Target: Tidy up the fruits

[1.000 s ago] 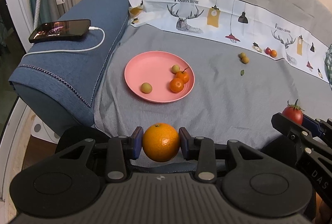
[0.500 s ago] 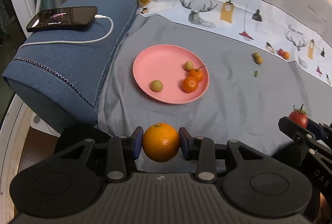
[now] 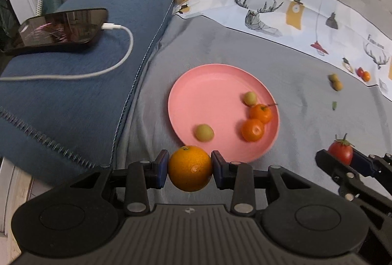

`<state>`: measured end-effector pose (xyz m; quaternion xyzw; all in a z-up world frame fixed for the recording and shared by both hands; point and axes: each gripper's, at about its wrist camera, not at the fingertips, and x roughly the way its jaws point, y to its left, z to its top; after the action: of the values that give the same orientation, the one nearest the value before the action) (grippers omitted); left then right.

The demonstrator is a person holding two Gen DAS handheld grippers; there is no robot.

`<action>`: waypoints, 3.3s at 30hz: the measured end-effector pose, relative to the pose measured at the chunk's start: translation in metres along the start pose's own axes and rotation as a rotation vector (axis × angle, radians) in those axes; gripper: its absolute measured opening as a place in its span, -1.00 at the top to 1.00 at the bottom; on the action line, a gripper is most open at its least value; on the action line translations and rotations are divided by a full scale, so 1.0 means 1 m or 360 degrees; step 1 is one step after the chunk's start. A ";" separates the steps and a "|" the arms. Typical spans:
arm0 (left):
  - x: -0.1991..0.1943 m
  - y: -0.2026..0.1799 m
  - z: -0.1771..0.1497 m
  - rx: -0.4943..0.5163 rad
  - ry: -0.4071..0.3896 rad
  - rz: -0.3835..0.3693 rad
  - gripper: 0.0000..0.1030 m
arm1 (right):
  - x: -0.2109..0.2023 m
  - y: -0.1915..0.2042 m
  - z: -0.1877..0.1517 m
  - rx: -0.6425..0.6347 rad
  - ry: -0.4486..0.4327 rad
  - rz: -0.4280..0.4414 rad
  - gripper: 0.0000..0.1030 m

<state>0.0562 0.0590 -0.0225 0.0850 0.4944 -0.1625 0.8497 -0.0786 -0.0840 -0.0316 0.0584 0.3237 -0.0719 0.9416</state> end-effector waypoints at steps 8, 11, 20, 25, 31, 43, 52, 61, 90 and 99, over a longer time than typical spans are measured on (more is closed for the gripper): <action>0.060 -0.004 0.032 0.0012 0.0074 0.0033 0.20 | 0.071 0.007 0.017 -0.0051 0.0077 0.0027 0.40; 0.078 -0.005 0.038 0.0013 0.0098 0.0037 0.20 | 0.092 0.007 0.019 -0.0076 0.0109 0.0035 0.40; 0.113 -0.011 0.053 0.0060 0.0099 0.0053 -0.22 | 0.137 0.008 0.021 -0.0244 0.0198 0.0054 0.38; 0.095 -0.012 0.055 0.0045 -0.0047 0.0027 -0.99 | 0.129 0.013 0.029 -0.0326 0.0130 0.0033 -0.55; 0.067 -0.017 0.038 0.0130 -0.0050 0.0052 -0.99 | 0.092 0.007 0.024 -0.0308 0.0168 0.0030 -0.79; -0.031 0.003 -0.037 -0.0033 0.0013 0.0106 -0.99 | -0.024 0.002 0.008 0.0112 0.0146 -0.0101 -0.91; -0.092 -0.003 -0.064 -0.0040 -0.0127 0.0136 -0.99 | -0.095 0.023 0.003 0.0057 -0.0025 -0.0017 -0.92; -0.136 -0.017 -0.081 -0.0003 -0.0268 0.0155 -0.99 | -0.149 0.021 -0.010 0.0029 -0.0205 -0.0008 -0.94; -0.181 -0.030 -0.090 0.0109 -0.0394 0.0285 -0.99 | -0.178 0.013 -0.021 0.0090 -0.0351 0.0069 -0.99; -0.134 -0.055 -0.064 0.0230 -0.0253 0.0285 -1.00 | -0.141 -0.028 -0.023 0.0242 -0.0263 -0.0030 -0.99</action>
<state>-0.0769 0.0529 0.0626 0.1765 0.4030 -0.1274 0.8889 -0.2075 -0.0941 0.0363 0.1205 0.2393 -0.1095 0.9572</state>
